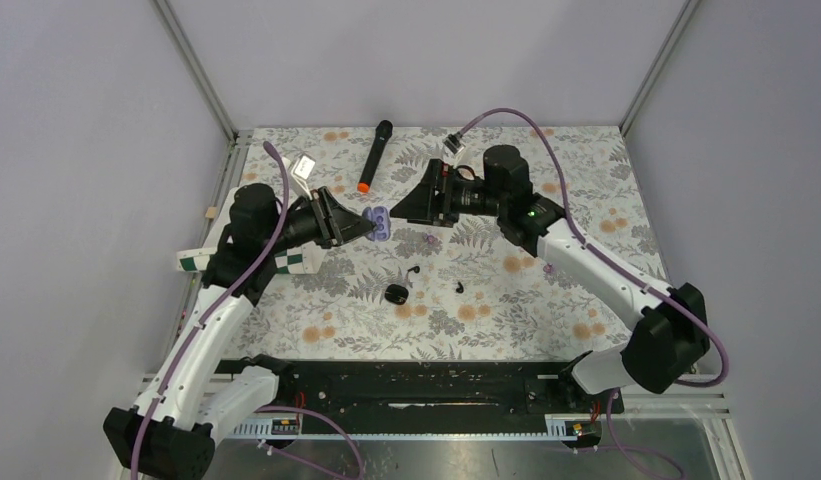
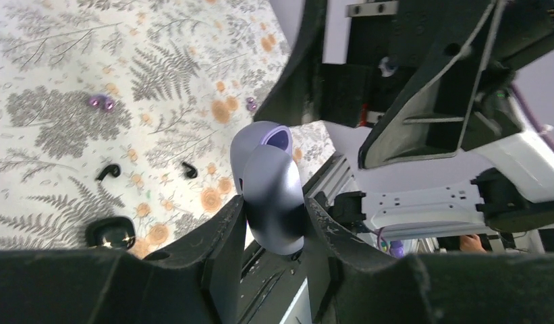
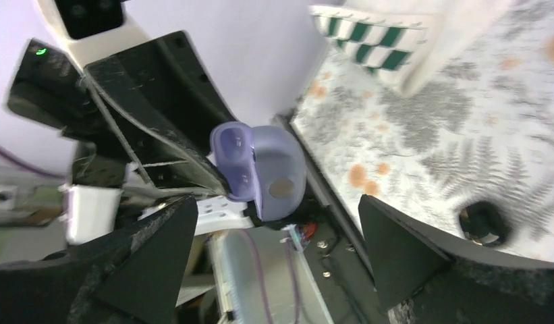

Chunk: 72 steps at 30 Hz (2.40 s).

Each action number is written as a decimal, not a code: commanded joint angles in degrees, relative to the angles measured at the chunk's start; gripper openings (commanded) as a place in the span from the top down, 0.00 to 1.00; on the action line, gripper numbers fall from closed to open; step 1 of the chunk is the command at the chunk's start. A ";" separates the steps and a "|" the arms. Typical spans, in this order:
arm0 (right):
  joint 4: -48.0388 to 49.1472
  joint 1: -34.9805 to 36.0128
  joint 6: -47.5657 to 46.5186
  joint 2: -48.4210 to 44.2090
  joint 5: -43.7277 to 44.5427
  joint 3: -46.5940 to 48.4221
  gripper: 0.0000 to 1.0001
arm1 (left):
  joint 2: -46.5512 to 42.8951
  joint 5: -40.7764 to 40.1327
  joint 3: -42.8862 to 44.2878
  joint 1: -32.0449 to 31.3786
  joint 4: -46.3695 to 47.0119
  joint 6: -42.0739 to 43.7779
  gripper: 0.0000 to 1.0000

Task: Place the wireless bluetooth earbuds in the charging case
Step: Pass from the right arm to the left, then pass from the left arm to the right

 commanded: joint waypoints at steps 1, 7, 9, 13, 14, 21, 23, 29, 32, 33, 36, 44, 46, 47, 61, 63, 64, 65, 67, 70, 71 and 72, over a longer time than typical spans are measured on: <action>-17.28 -1.60 -11.58 -8.16 14.43 2.83 0.02 | 0.51 -3.70 2.28 0.56 -3.79 3.60 0.98; -25.83 -1.73 -16.82 -17.10 34.81 -5.26 0.08 | 1.36 -2.64 1.06 0.63 -2.54 3.53 0.98; -20.10 -1.66 -14.47 -18.18 29.19 -8.11 0.16 | 1.74 -0.41 0.50 0.68 -0.73 3.11 0.98; -2.75 -0.30 -9.45 -16.48 17.31 -11.63 0.16 | 2.42 3.82 0.71 0.68 1.15 2.56 0.98; -1.09 0.50 -9.52 -15.77 16.43 -11.17 0.15 | 2.40 4.56 0.81 0.64 1.29 2.52 0.98; 8.48 3.51 -6.79 -10.64 12.10 -8.00 0.19 | 2.08 7.66 0.45 0.70 4.49 0.14 0.98; 10.73 3.58 -4.67 -9.19 11.08 -7.99 0.24 | 1.87 7.80 0.06 0.69 5.84 -0.88 0.98; 19.42 3.62 1.90 -5.78 7.13 -9.64 0.32 | 1.70 8.09 -0.10 0.79 6.77 -1.81 0.98; 19.76 3.80 2.41 -5.02 6.47 -9.60 0.34 | 1.59 8.35 -0.10 0.72 7.20 -2.06 0.98; 20.02 3.74 2.90 -4.63 6.18 -9.46 0.36 | 1.59 8.41 -0.10 0.72 7.19 -2.13 0.98; 20.27 3.86 3.45 -4.01 5.39 -9.16 0.43 | 1.52 8.17 -0.10 0.72 7.20 -2.22 0.98; 19.28 4.27 3.14 -3.88 4.54 -9.42 0.46 | 1.32 7.50 -0.28 0.72 7.24 -2.39 0.97; 19.06 4.38 3.07 -3.66 4.30 -9.28 0.47 | 1.44 7.64 -0.26 0.72 7.46 -2.54 0.96; 18.96 4.37 3.10 -3.56 4.09 -9.25 0.47 | 1.51 7.64 -0.22 0.72 7.50 -2.57 0.97; 20.18 4.49 4.45 -3.26 3.63 -8.89 0.88 | 1.68 7.74 0.16 0.75 6.31 -1.78 0.41; 20.18 4.50 4.76 -3.59 4.17 -9.07 0.90 | 1.64 7.12 0.69 0.99 4.12 -0.37 0.35; 20.30 4.48 4.89 -3.64 4.30 -9.15 0.90 | 1.47 6.91 0.88 1.17 3.15 0.22 0.34; 20.43 4.46 5.01 -3.58 4.25 -9.16 0.90 | 1.25 6.76 0.90 1.53 2.56 0.52 0.33; 20.90 4.43 5.37 -3.44 4.02 -9.16 0.90 | 0.69 6.86 0.73 2.04 2.30 0.58 0.32; 21.04 4.37 5.71 -3.11 3.88 -9.16 0.90 | 0.02 7.09 0.84 2.82 1.92 0.79 0.33; 21.06 4.40 5.86 -3.03 3.95 -9.21 0.90 | -0.29 7.08 0.84 3.02 1.76 0.84 0.34; 21.19 4.40 6.00 -2.92 3.90 -9.18 0.90 | -0.63 7.12 0.78 3.36 1.79 0.80 0.36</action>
